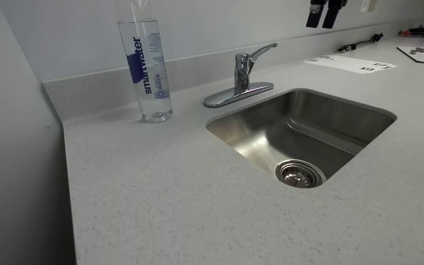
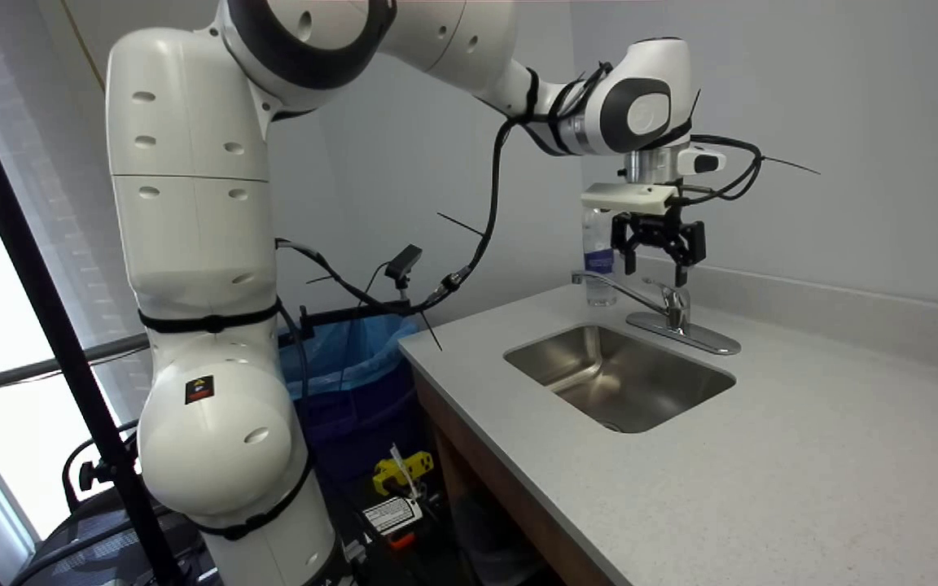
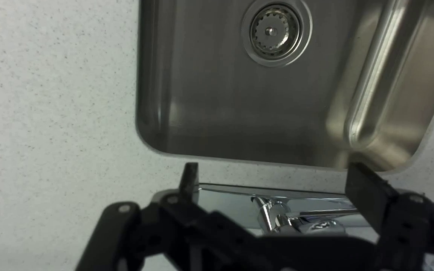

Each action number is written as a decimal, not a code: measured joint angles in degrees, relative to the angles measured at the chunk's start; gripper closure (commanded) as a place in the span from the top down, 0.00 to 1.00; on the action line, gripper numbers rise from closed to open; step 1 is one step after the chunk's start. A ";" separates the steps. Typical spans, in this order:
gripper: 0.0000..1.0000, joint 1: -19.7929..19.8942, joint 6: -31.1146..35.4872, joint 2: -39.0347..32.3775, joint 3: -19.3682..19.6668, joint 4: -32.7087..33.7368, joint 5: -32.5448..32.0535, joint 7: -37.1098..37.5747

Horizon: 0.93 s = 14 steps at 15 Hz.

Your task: Push the faucet up and rotate the spout from left to the middle

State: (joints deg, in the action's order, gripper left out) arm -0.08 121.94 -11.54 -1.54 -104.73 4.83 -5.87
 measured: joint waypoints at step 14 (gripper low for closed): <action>1.00 -1.58 1.48 -11.96 0.07 9.95 -5.58 5.03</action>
State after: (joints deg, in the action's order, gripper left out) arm -1.65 123.42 -23.50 -1.47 -94.77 -0.75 -0.84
